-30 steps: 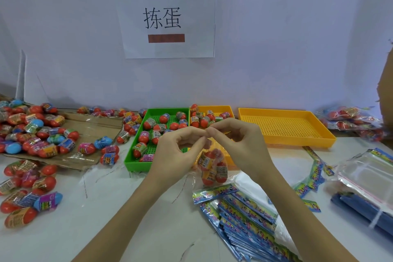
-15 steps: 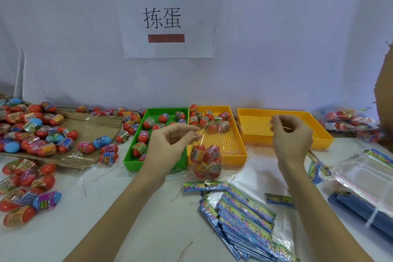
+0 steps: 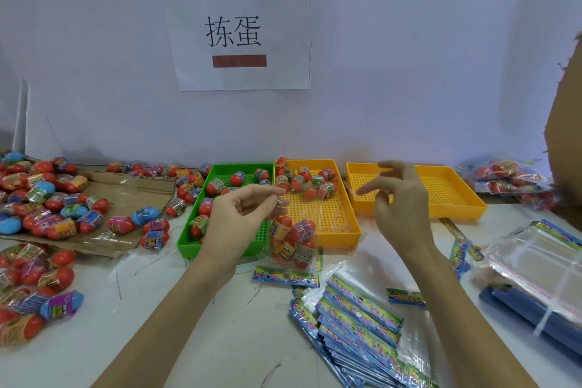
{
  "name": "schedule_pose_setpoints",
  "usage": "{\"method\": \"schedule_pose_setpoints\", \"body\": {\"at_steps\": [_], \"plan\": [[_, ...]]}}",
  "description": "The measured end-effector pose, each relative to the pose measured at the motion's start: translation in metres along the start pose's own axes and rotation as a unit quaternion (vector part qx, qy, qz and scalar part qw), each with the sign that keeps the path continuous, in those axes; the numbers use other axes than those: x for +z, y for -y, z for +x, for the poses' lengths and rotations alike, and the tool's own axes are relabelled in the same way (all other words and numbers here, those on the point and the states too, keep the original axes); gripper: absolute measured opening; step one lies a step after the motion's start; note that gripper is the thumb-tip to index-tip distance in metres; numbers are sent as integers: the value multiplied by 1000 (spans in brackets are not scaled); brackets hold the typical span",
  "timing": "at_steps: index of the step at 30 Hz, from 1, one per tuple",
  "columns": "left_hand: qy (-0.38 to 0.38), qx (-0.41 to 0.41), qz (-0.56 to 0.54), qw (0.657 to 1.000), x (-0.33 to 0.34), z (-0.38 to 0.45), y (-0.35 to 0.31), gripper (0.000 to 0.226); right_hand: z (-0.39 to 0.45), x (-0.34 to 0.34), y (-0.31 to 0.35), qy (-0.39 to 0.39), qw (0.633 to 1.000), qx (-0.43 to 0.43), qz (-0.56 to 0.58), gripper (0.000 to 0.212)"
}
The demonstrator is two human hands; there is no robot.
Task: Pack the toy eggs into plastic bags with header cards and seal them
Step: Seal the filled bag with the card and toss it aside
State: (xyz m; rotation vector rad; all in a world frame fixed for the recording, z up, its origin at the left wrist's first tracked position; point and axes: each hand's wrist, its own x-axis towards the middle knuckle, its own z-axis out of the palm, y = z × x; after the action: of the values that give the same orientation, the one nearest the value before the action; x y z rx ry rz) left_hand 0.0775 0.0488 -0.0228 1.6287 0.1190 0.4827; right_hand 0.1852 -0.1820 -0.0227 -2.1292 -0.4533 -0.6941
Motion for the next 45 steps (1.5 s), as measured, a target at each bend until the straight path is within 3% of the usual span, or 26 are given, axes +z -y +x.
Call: {"method": "schedule_pose_setpoints", "body": {"at_steps": [2,4,6,10,14,19,23,25,28,31,40,45], "plan": [[-4,2,3,1000,1,0,0,19,0,-3,6,62,997,-5,40,46],[-8,2,3,1000,1,0,0,20,-3,-4,9,129,987,31,91,39],[-10,-2,-1,1000,0,0,0,19,-4,0,8,150,979,66,118,42],[-12,-4,1,1000,0,0,0,20,1,2,-1,93,994,43,-27,45],[-12,-8,3,1000,-1,0,0,19,3,-2,-8,58,996,37,-50,39],[-11,-8,5,1000,-1,0,0,19,4,-1,-2,76,992,26,-96,29],[-13,-9,10,1000,-2,1,0,19,2,-3,6,-16,987,37,-157,27],[-12,-7,9,1000,-2,1,0,19,2,-8,5,-39,992,57,-110,29],[-9,-5,13,1000,-1,1,0,19,3,-8,4,22,996,81,-23,30],[-7,-4,15,1000,-1,0,0,19,-2,1,4,63,995,68,-41,37],[0,-1,17,1000,-1,1,0,19,-2,5,5,23,996,37,-74,45],[1,-2,22,1000,-1,1,0,19,-5,5,14,102,994,-31,0,13]]}}
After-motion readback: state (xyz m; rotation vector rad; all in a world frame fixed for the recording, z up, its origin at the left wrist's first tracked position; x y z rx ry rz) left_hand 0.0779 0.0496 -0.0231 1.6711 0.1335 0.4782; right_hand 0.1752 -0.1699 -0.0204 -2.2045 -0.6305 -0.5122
